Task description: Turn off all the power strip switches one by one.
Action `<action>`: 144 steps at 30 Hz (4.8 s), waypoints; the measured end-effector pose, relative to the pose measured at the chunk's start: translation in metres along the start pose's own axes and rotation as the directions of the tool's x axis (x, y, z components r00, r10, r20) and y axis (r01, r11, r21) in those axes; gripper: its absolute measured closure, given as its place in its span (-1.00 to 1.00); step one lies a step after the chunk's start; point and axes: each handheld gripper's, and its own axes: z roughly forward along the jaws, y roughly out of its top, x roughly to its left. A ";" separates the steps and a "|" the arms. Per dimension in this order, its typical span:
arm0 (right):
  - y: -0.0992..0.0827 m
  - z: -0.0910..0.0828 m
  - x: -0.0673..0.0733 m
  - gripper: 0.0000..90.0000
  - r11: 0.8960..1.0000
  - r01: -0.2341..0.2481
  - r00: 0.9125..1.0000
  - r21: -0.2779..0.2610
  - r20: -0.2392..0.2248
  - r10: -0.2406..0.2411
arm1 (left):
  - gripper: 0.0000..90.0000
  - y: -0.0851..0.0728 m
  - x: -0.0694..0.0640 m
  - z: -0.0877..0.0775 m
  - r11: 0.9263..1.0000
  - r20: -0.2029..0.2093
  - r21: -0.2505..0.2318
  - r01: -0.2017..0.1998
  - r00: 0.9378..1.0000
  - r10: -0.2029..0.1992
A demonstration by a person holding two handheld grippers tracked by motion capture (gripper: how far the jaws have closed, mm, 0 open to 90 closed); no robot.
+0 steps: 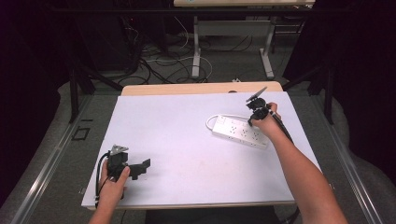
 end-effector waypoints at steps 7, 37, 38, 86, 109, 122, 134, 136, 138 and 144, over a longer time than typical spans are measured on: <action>0.000 -0.001 -0.001 1.00 1.000 -0.013 1.000 0.006 -0.001 0.013 | -0.99 0.000 0.001 0.000 1.000 0.002 0.000 0.001 1.000 -0.001; -0.011 -0.016 -0.010 1.00 1.000 -0.015 1.000 -0.026 0.004 0.015 | -0.99 0.000 0.001 -0.001 1.000 -0.001 0.003 0.008 1.000 -0.008; -0.011 -0.017 -0.011 1.00 1.000 -0.013 1.000 -0.012 0.011 0.013 | -0.99 0.000 0.001 -0.001 1.000 0.000 0.005 0.009 1.000 -0.009; -0.024 -0.014 -0.021 1.00 1.000 -0.030 1.000 -0.002 0.003 0.030 | -0.99 0.000 0.001 -0.001 1.000 0.000 0.004 0.008 1.000 -0.008; -0.035 -0.014 -0.028 1.00 0.997 -0.063 0.998 -0.038 -0.002 0.062 | -0.99 0.000 0.000 -0.001 1.000 -0.002 -0.004 0.007 1.000 -0.007; -0.034 -0.017 -0.028 0.97 0.995 -0.069 0.998 -0.073 -0.017 0.068 | -0.99 -0.001 0.001 -0.001 1.000 0.000 -0.002 0.011 1.000 -0.011; -0.036 -0.026 -0.027 0.77 0.994 -0.061 0.997 -0.088 -0.042 0.057 | -0.99 0.000 0.000 0.000 1.000 0.002 0.003 0.008 1.000 -0.008; -0.037 -0.028 -0.025 0.72 0.995 -0.055 0.998 -0.088 -0.047 0.051 | -0.99 0.000 0.000 0.000 1.000 0.003 0.004 0.009 1.000 -0.009; -0.037 -0.030 -0.022 0.65 0.994 -0.052 0.997 -0.093 -0.055 0.047 | -0.99 0.000 0.000 0.000 1.000 0.003 0.003 0.009 1.000 -0.009; -0.039 -0.038 -0.015 0.32 0.994 -0.035 0.996 -0.103 -0.079 0.027 | -0.99 0.000 0.001 -0.001 1.000 0.000 -0.005 0.018 1.000 -0.018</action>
